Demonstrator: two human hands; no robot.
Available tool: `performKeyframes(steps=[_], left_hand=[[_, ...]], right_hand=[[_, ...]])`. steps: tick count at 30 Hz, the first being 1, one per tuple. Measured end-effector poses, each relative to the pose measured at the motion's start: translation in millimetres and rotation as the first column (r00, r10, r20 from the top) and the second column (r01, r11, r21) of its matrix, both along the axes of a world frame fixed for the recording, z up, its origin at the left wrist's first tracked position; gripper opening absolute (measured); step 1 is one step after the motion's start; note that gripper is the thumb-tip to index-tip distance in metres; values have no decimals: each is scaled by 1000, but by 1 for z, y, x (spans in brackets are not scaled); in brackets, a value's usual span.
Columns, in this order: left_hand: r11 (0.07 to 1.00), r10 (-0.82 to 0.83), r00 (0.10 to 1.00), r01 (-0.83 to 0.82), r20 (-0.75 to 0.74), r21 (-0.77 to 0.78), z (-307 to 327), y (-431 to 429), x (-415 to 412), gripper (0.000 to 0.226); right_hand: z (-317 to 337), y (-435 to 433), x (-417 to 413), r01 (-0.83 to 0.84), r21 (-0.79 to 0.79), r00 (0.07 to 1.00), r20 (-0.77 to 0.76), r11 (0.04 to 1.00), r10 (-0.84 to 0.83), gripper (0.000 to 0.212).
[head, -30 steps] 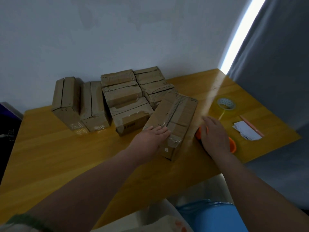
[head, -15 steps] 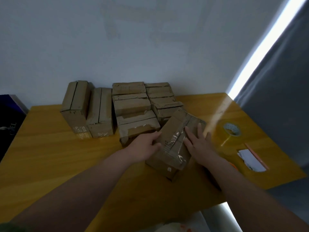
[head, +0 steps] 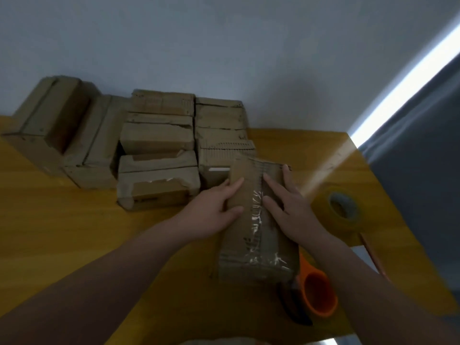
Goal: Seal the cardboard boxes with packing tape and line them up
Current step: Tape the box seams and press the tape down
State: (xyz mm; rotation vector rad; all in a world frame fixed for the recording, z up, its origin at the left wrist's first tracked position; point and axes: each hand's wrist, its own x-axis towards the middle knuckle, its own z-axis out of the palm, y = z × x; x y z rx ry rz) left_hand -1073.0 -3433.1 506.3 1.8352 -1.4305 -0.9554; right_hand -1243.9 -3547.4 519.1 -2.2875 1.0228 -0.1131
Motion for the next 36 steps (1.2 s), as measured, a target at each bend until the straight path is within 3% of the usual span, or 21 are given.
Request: performKeyframes(steps=[5, 9, 12, 17, 19, 22, 26, 30, 32, 36], left_hand=[[997, 63, 998, -62, 21, -56, -13, -4, -9, 60], [963, 126, 986, -95, 110, -254, -16, 11, -11, 52], [951, 123, 992, -111, 25, -288, -20, 34, -13, 51], [835, 345, 935, -348, -87, -426, -33, 68, -44, 37], [817, 330, 921, -388, -206, -427, -34, 78, -58, 31], [826, 288, 927, -368, -241, -427, -34, 94, -74, 35], [881, 239, 970, -238, -50, -410, -31, 111, -85, 50], [889, 278, 959, -234, 57, -393, -23, 118, -87, 55], [910, 268, 955, -208, 126, -360, -18, 119, -85, 57], [947, 204, 928, -107, 311, -302, -10, 121, -78, 58]], right_hand=[[-1, -5, -6, -50, 46, 995, 93, 998, 46, 48], [-4, -3, -7, -49, -36, 983, 174, 998, 54, 42], [-4, 0, -8, -51, -109, 974, 213, 993, 73, 37], [-12, 11, -35, -7, -229, 926, 365, 973, 93, 31], [-13, 19, -49, -49, -262, 903, 401, 964, 154, 27], [-13, 32, -68, -190, -219, 873, 407, 957, 267, 26], [-12, 42, -89, -401, -162, 838, 333, 902, 433, 54], [-5, 62, -100, -486, -209, 851, 111, 849, 514, 68], [-6, 70, -100, -466, -320, 854, 79, 825, 514, 63], [-17, 75, -97, -405, -422, 848, 158, 811, 506, 48]])
